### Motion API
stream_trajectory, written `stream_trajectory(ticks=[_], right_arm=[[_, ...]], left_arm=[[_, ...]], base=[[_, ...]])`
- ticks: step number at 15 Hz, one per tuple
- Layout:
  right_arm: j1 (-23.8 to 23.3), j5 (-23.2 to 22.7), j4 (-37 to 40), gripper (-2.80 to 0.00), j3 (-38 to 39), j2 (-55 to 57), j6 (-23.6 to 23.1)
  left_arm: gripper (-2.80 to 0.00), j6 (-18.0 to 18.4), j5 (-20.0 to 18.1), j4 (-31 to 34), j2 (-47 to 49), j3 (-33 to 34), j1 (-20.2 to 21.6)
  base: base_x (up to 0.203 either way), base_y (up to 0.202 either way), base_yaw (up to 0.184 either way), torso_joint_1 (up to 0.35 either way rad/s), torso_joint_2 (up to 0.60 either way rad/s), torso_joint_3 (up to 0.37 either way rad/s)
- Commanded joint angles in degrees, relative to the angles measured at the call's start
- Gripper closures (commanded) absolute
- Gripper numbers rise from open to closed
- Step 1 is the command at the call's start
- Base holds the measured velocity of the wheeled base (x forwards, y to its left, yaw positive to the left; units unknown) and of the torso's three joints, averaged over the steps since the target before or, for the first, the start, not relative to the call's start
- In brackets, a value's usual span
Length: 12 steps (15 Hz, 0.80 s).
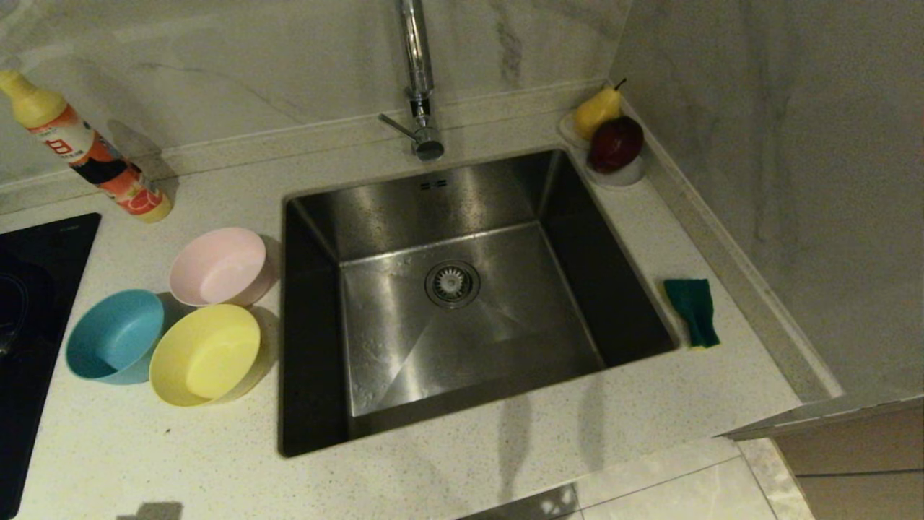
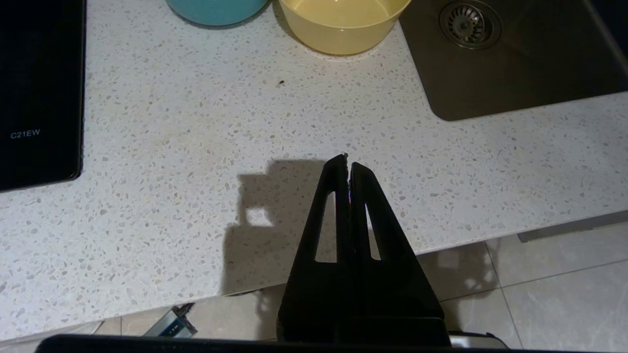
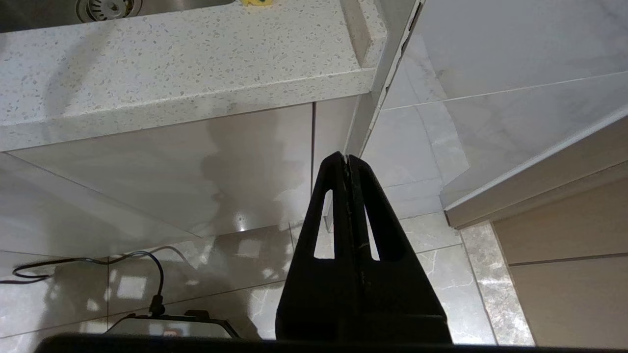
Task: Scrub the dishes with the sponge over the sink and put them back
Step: Grab the dish soap
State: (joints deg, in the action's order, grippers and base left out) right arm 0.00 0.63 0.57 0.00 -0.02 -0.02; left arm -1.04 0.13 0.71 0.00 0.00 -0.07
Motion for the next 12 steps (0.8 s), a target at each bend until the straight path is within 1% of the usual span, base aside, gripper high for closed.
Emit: stream_trajectory(ticks=[1,12], right_arm=[[0.0,0.1,0.0,0.00,0.1,0.0,0.4],[0.0,0.1,0.0,0.00,0.0,0.0,0.4]], left_arm=[[0.00,0.0,0.0,0.0,0.0,0.0,0.1],[0.00,0.0,0.0,0.0,0.1,0.0,0.0]], base=[[0.000,0.000,0.000,0.000,0.00,0.000],[0.000,0.000,0.000,0.000,0.00,0.000]])
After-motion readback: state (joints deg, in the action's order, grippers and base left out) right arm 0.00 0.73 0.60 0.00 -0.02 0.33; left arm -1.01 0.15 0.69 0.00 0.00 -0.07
